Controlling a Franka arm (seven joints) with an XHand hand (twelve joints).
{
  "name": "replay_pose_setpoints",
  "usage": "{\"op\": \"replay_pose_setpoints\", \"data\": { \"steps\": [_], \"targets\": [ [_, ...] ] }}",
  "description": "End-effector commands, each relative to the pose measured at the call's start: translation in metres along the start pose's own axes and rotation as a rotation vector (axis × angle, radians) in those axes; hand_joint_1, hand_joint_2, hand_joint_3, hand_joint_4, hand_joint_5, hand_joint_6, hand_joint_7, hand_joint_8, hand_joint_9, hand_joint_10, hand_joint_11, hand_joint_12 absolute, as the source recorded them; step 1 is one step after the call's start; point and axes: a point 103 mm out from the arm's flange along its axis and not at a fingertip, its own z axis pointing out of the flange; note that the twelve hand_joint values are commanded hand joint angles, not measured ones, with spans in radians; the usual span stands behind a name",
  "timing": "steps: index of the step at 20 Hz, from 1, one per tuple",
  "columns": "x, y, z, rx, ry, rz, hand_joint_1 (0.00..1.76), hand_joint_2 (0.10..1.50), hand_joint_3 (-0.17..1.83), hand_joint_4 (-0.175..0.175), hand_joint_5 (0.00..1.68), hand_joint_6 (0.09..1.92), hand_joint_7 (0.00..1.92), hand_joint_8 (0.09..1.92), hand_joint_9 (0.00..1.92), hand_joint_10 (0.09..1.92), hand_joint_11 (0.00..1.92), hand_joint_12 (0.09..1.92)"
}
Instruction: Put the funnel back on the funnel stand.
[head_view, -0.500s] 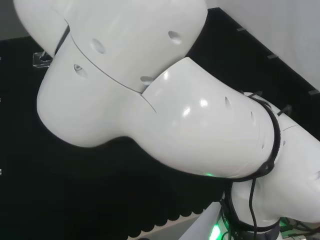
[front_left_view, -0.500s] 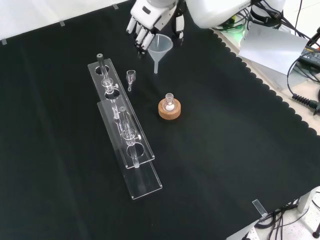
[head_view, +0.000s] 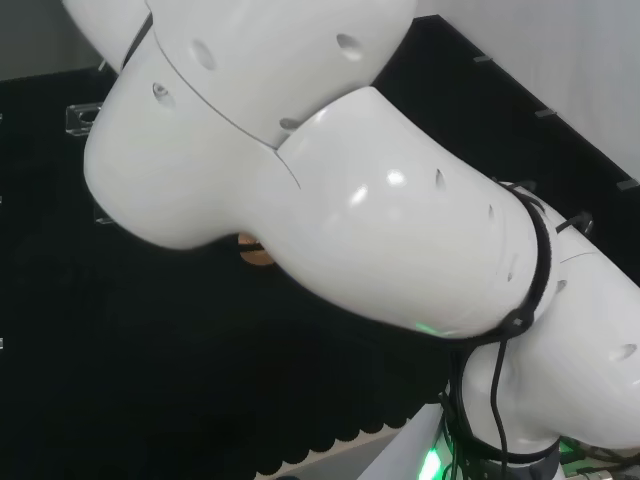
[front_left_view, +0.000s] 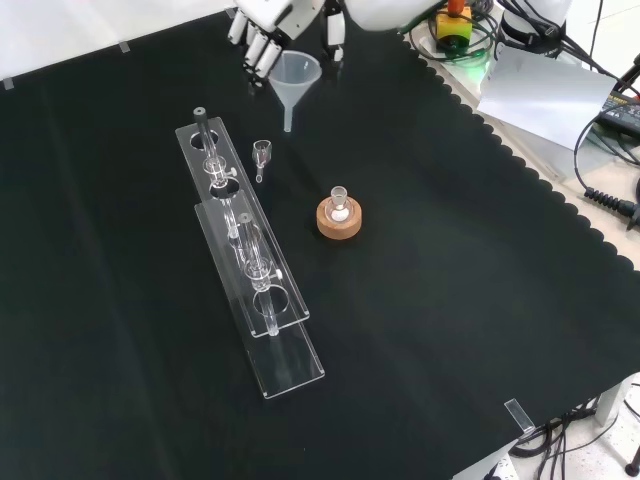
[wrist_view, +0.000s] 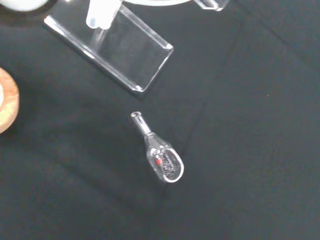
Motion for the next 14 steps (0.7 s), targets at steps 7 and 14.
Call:
{"op": "replay_pose_setpoints", "data": {
  "steps": [7, 14],
  "targets": [
    [-0.055, 0.043, -0.027, -0.012, 0.039, 0.065, 0.72, 0.74, 0.42, 0.022, 0.7, 0.77, 0.67, 0.64, 1.11, 0.36, 0.69, 1.26],
    [-0.074, 0.073, -0.04, -0.015, 0.027, 0.06, 0.72, 0.74, 0.42, 0.022, 0.7, 0.77, 0.67, 0.64, 1.11, 0.36, 0.69, 1.26]
  ]
}}
